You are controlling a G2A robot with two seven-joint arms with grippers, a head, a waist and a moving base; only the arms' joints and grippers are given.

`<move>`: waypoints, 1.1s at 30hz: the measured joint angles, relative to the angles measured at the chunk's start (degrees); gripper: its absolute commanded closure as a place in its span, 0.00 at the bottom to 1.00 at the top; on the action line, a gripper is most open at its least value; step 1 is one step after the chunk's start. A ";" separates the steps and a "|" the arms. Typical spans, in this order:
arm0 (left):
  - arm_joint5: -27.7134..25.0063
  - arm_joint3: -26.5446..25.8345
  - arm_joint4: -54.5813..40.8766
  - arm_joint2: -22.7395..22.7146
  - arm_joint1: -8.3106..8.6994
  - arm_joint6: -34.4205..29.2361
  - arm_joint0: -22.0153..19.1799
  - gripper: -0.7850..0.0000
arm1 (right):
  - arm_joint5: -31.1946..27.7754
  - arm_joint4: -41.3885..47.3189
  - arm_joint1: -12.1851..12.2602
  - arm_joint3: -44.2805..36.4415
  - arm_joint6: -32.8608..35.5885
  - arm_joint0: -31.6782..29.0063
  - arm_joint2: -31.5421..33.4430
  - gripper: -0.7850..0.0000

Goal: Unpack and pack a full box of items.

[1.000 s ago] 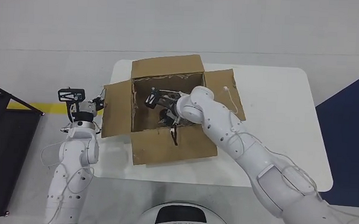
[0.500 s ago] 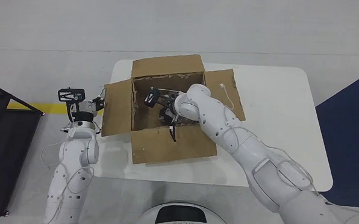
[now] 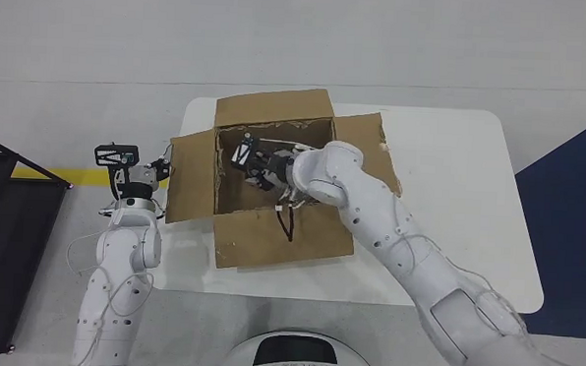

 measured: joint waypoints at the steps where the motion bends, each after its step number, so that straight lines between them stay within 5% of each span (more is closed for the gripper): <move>1: 0.00 0.00 0.00 0.00 0.00 0.00 0.00 0.00 | 0.04 -1.34 0.70 -2.93 -0.68 -1.93 1.62 1.00; 7: 0.00 0.00 0.00 0.00 0.00 0.00 0.00 0.00 | 1.13 -11.43 5.17 -24.82 -9.40 -19.01 15.13 1.00; 12: 0.00 0.00 0.00 0.00 0.00 0.00 0.00 0.00 | 7.98 -15.09 7.66 -41.21 -22.60 -39.09 31.44 1.00; 15: 0.00 0.00 0.00 0.00 0.00 0.00 0.00 0.00 | 12.64 -10.48 8.11 -44.99 -31.05 -50.76 42.22 1.00; 20: 0.00 0.00 0.00 0.00 0.00 0.00 0.00 0.00 | 11.86 1.59 8.22 -40.34 -41.27 -62.75 55.66 1.00; 24: 0.00 0.00 0.00 0.00 0.00 0.00 0.00 0.00 | 10.63 9.43 8.34 -33.88 -38.45 -63.34 59.68 1.00; 33: 0.00 0.00 0.00 0.00 0.00 0.00 0.00 0.00 | 11.17 17.75 9.24 -20.44 -23.99 -54.32 60.92 1.00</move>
